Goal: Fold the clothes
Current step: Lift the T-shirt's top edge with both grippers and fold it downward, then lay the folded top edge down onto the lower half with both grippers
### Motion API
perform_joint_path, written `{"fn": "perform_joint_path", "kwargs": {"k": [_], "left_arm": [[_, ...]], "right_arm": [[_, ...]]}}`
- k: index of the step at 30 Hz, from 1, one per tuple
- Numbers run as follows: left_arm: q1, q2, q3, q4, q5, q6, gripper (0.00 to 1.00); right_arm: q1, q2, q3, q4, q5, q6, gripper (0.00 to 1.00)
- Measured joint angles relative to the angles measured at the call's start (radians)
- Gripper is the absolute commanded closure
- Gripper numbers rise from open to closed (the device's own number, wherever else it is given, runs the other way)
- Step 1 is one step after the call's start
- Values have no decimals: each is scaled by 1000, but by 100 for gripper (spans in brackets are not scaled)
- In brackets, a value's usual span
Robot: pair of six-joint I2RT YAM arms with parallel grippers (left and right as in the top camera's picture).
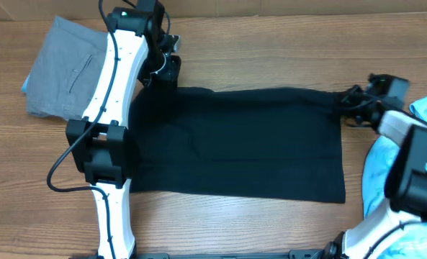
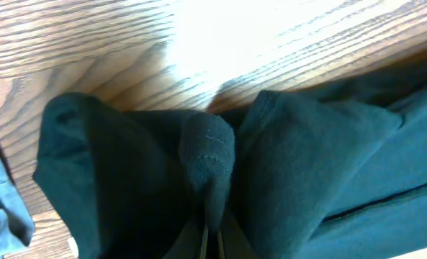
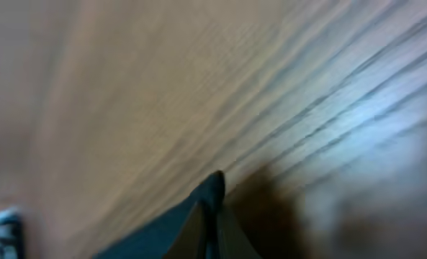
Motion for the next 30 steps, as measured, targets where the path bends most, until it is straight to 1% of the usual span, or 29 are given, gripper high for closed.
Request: {"fn": "perform_joint_path", "kwargs": {"k": [5,9,11,16,21,24,30], "left_arm": [[13,0,0,-19,0,-7,96],[14,0,0,-40,0,-10,95],[14,0,0,-72,0,-11,96],[14,0,0,-189,0,-10,96],[11,0,-18,-206,0,-4,96],[0,0,-76,-207,1,-2,96],[-21,-6,-239,-206,5,-2,96]], "right_arm": [[-41,-224,0,-150,-53,-3,96],[-43,-346,0,-244,-71,-3,96],[-44,-377,0,-299,-74,-3,96],[-46,-404,0,-504,-73,-3,96],[-46,-404,0,-711,-2,-4,96],[-46,-404,0,-827,91,-9,96],[-46,-405,0,-964,185,-52,96]]}}
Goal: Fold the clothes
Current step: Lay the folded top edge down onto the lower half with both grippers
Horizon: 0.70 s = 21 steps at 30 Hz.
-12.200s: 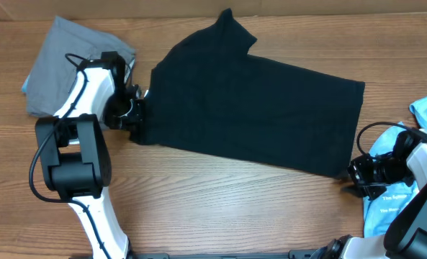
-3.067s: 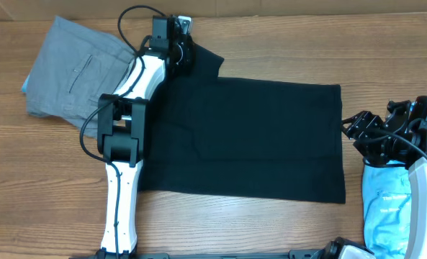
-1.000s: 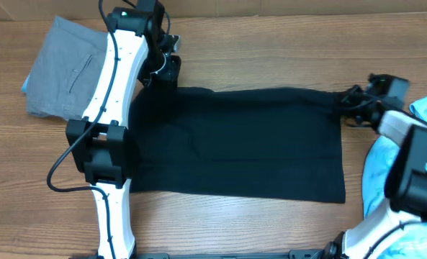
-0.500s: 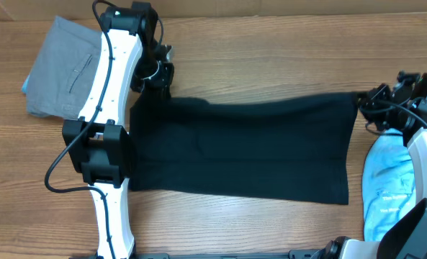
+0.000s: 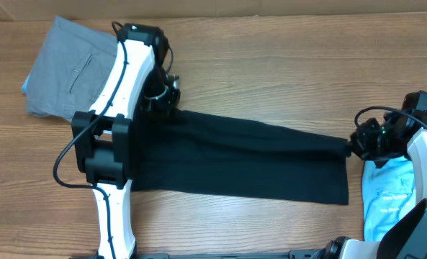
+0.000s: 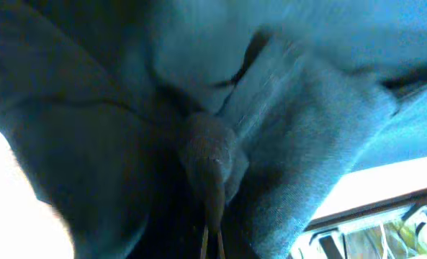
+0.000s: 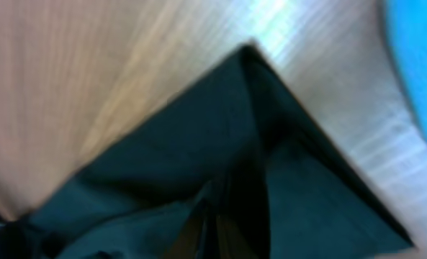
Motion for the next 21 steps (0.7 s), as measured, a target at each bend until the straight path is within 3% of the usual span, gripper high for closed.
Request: {"fn": "perform_joint_path", "kwargs": {"k": [10,17,20,21], "left_arm": [[-3,-183,-259,54,-20,0,96],[-3,-202,-404,76,-20,0,96],[-5,-202,-452,80,-20,0,83],[-6,-202,-457,79,-20,-2,81]], "right_arm": [[0,0,-15,-108,192,-6,96],[0,0,-81,-135,260,-4,96],[0,0,-110,-134,281,-3,90],[0,0,-118,-135,286,-3,77]]}}
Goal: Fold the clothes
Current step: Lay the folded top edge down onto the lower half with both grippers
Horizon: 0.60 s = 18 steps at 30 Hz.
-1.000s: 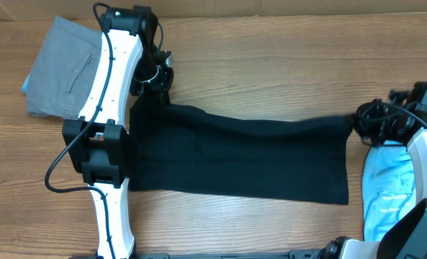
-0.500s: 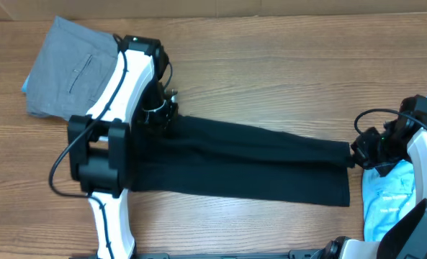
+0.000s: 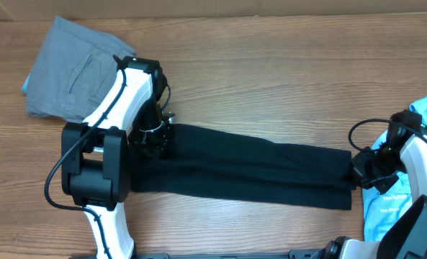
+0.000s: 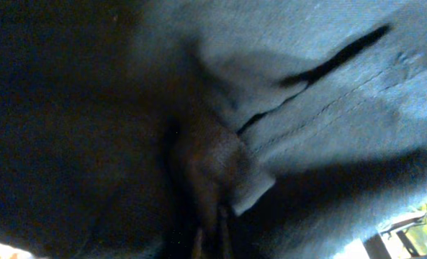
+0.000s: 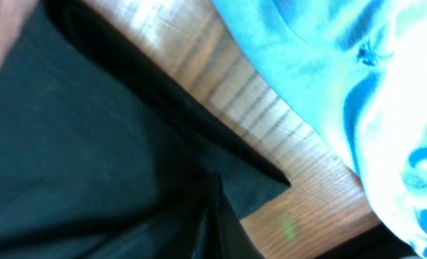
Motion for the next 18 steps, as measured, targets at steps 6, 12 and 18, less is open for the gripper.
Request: {"fn": "perform_joint_path", "kwargs": {"k": [6,12,18], "left_arm": [[-5,0,-8,-14,-3,4,69],[-5,0,37,-40,-2,5,73],[3,-95,135,3,-10,-3,77]], "right_arm": [[0,0,-6,5,10,3,32],[-10,0,-6,55,-36,0,32],[-85,0,-6,125,-274,-105,33]]}}
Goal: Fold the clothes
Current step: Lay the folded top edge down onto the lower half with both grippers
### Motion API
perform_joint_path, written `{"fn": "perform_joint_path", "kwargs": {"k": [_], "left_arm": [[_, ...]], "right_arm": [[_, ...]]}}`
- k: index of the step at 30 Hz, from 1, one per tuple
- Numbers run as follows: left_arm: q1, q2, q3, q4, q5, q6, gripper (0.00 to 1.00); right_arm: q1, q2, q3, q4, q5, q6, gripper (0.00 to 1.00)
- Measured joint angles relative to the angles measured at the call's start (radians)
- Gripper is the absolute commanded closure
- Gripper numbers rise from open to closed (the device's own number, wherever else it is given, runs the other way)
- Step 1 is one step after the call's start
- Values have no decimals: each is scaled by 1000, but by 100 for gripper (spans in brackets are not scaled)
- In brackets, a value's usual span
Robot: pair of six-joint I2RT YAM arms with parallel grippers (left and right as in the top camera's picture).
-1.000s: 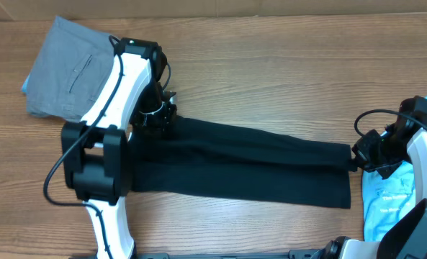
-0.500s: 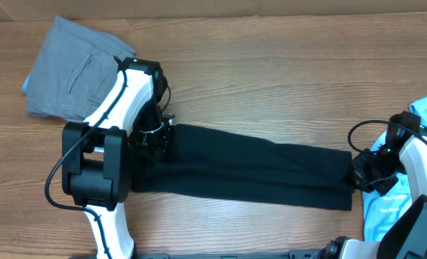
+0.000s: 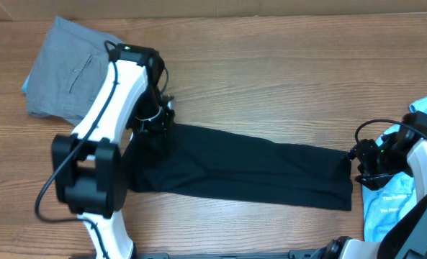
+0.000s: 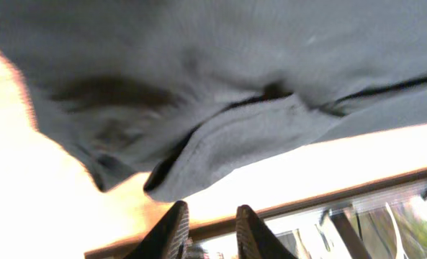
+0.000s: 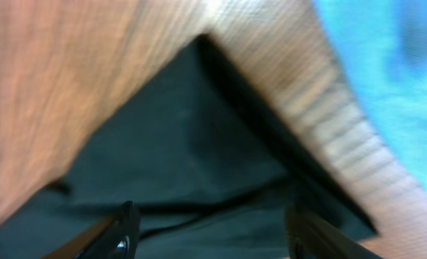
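A black garment [image 3: 249,170] lies folded lengthwise into a long band across the table, from left of centre to the right side. My left gripper [image 3: 158,119] hovers over its left end; in the left wrist view its fingers [image 4: 173,232] stand apart with nothing between them, the dark cloth [image 4: 227,137] just beyond. At the band's right end my right gripper [image 3: 356,164] is open too, its fingers [image 5: 123,230] spread wide over the black cloth [image 5: 199,165].
A folded grey garment [image 3: 65,68] lies at the back left corner. A light blue garment [image 3: 389,208] is heaped at the right edge beside the right arm. Bare wooden table [image 3: 271,57] stretches behind the black band.
Both grippers have let go of the black garment and now stand open above its two ends. The folded band lies as it did.
The black garment first lay spread wide, with both grippers shut on its far corners. Then the far edge was lifted and lay halfway toward the front. Then it lay over the near edge as a narrow band, still gripped. Now both grippers are open.
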Motion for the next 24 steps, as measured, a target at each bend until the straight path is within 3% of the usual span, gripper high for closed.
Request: {"fn": "perform_joint_path", "kwargs": {"k": [9,12,13,19,24], "left_arm": [[5,-159,-10,82,-25,-41,88],[5,-159,-112,176,-27,-54,89],[5,-159,-154,209,-28,-60,96],[14,-148,-435,452,-35,-102,96],[27,-147,-505,542,-39,-113,96]], "right_arm": [[-47,0,0,1,-179,-106,31],[-47,0,0,-3,-195,-114,28],[-47,0,0,-5,-197,-116,28],[-47,0,0,-17,-175,-112,25],[-47,0,0,-16,-159,-105,25]]}}
